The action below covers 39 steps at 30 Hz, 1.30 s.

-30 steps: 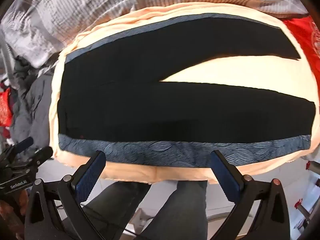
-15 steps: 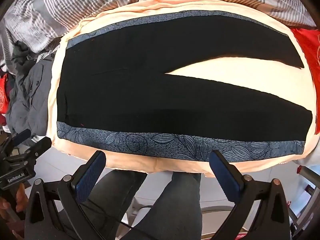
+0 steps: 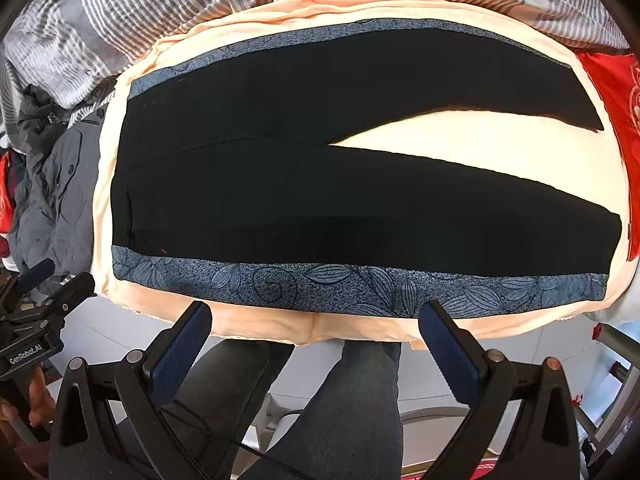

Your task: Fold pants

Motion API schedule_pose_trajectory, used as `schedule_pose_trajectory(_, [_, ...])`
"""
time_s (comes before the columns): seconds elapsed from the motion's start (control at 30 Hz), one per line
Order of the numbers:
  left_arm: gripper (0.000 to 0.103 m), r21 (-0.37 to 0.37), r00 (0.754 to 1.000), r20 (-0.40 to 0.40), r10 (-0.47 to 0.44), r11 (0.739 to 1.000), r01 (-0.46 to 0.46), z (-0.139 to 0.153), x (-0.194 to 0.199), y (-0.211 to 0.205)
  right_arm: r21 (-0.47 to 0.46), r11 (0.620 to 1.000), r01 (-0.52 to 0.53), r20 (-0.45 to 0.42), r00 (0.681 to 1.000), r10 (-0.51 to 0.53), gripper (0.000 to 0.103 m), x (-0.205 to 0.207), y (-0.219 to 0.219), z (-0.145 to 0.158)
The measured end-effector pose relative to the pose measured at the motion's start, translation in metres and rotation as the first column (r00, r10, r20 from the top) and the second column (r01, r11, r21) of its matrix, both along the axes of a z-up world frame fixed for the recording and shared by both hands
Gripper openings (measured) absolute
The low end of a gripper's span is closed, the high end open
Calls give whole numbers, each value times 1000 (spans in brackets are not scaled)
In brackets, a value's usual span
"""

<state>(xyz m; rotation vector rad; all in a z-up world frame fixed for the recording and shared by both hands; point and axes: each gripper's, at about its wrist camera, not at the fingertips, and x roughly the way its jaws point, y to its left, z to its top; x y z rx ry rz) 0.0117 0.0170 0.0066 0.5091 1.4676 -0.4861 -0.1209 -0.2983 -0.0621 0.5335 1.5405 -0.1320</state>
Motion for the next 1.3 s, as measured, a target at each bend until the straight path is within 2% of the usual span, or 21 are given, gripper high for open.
schedule_pose_trajectory(1.3, [103,11,999,53,-2,1000,1,17,-8,-5,8,1000,7,40,999,-7,103,-8,-4,7])
